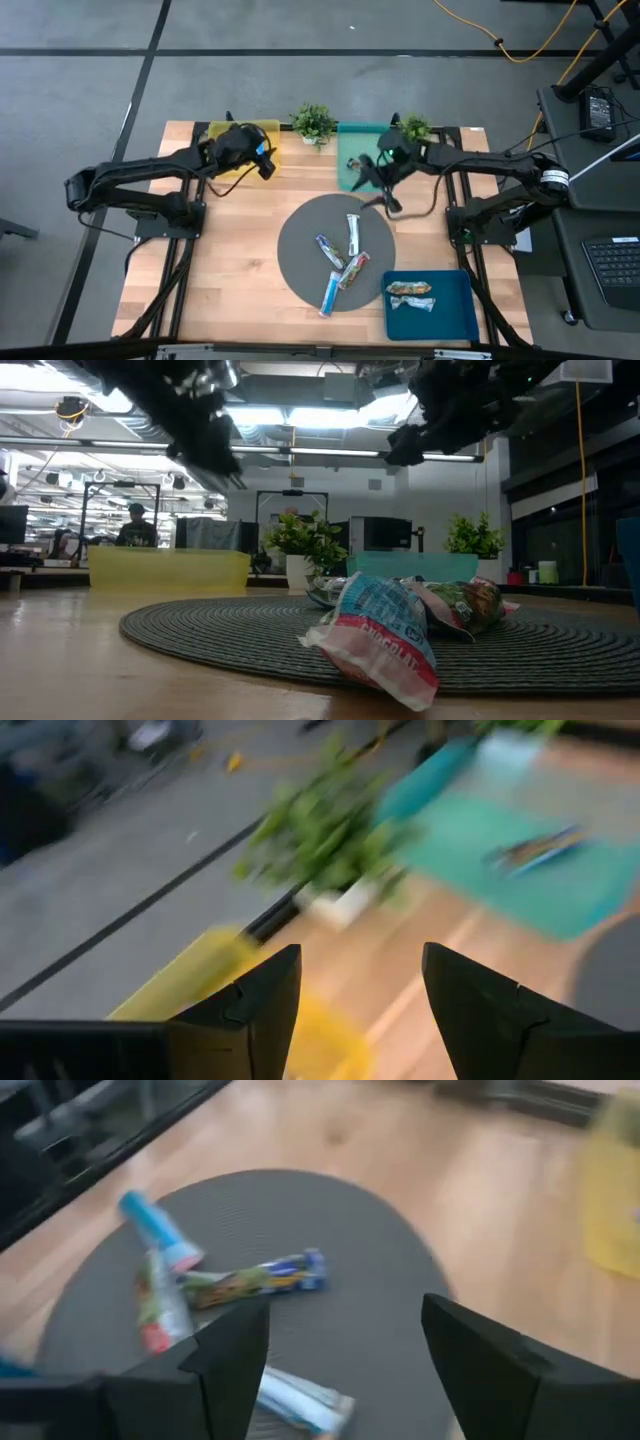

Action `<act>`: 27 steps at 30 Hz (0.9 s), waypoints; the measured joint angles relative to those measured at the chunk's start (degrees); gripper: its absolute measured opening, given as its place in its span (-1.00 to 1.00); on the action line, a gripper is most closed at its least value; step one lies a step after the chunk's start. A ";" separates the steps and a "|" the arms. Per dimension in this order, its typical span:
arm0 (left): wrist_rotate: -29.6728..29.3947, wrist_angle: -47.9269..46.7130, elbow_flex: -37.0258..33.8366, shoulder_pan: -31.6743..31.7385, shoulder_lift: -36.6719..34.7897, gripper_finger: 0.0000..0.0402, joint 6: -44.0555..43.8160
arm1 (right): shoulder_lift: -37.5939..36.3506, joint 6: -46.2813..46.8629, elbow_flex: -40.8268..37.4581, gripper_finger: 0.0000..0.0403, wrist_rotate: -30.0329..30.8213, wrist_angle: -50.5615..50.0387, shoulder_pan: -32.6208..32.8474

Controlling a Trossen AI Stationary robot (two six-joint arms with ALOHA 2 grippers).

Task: Pick and place Granola Bars by type
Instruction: Put the yellow granola bar into the blue bin

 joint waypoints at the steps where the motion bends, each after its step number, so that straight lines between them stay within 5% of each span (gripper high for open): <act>1: 0.02 1.31 0.17 -1.56 -0.53 0.01 -0.06 | 0.00 -0.69 0.00 0.31 0.48 -0.53 1.64; 12: -3.85 11.74 0.21 -14.20 -2.61 0.01 6.86 | 3.56 -8.19 0.00 0.33 22.94 -2.45 13.77; 27: -8.48 12.05 0.19 -22.06 -2.36 -0.01 1.69 | 16.90 -14.24 -0.02 0.67 36.71 -7.41 17.39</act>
